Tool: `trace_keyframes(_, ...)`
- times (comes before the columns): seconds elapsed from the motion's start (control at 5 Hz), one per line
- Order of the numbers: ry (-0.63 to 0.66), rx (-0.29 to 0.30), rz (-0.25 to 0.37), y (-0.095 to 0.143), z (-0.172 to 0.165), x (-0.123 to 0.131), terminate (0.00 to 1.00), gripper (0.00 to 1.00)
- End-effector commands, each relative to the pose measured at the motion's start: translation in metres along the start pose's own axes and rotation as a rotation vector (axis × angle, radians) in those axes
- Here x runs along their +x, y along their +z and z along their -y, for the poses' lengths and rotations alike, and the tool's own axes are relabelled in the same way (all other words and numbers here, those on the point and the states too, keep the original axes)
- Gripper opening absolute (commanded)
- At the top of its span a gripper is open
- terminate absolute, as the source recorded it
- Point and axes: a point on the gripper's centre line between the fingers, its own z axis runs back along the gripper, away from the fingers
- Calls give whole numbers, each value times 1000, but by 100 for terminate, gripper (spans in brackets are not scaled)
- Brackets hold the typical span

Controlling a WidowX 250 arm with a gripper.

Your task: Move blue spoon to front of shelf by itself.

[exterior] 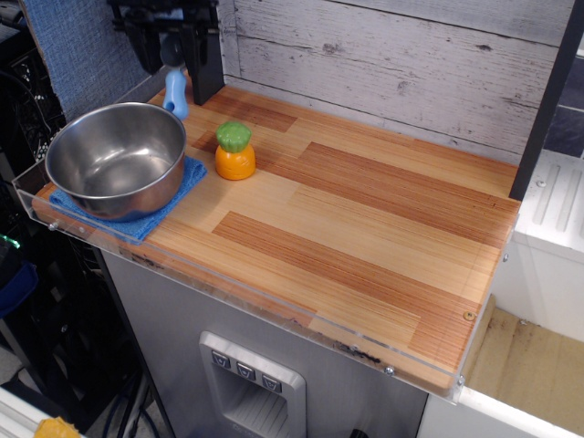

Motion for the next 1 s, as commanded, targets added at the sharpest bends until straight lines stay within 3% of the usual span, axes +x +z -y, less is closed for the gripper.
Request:
trace_keyframes(0.0, -249, -69, 53, 63, 77, -37, 0, 0)
trace_keyframes(0.2, -357, -107, 13, 67, 115, -74, 0, 0)
trace_keyframes(0.4, -366, -57, -37, 57, 157, -115, 0, 0)
trace_keyframes(0.6, -253, 61, -147, 30, 185, -145, 0, 0)
trace_keyframes(0.8, -173, 133, -276, -11, 181, -146, 0, 0)
